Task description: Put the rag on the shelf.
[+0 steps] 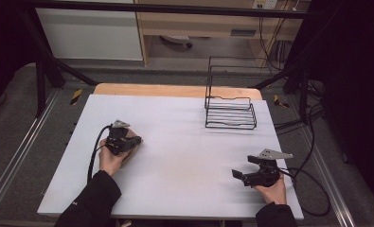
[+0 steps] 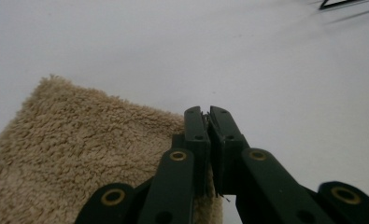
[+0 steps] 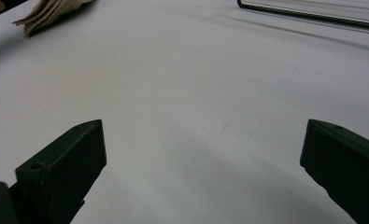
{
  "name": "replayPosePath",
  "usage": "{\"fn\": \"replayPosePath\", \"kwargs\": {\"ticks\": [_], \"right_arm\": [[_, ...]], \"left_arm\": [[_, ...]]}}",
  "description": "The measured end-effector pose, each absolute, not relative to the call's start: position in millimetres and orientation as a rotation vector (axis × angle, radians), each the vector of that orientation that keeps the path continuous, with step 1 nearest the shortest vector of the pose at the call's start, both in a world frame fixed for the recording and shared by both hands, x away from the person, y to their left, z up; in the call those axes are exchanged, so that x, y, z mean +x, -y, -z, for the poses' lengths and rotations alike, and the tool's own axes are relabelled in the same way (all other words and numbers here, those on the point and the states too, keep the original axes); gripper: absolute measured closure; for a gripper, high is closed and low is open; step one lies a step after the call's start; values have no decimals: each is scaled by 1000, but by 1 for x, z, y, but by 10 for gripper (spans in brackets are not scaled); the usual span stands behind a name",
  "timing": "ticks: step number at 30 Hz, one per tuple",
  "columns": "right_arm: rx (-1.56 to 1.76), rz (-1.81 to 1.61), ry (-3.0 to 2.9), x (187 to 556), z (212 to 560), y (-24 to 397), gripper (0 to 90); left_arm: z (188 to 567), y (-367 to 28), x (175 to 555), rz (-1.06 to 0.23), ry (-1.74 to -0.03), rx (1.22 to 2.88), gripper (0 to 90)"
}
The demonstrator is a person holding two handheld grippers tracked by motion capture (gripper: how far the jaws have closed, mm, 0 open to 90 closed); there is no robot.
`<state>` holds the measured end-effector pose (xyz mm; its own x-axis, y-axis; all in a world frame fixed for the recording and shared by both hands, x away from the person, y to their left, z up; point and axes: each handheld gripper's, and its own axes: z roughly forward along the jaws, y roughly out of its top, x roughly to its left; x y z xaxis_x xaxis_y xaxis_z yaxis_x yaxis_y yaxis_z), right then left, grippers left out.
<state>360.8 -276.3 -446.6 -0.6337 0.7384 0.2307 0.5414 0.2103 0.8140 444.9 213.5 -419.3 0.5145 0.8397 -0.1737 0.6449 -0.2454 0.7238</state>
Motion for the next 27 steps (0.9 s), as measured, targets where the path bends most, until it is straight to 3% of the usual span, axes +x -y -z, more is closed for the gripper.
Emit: {"fn": "replayPosePath", "kwargs": {"ticks": [15,27], "right_arm": [[1208,-1388,-2280,361,446,274,9],[1214,-1385,-2278,361,447,272,11]], "left_arm": [[410,-176,419,-229,-1106,1987,858],[430,-129,413,-229,-1052,2044,852]]}}
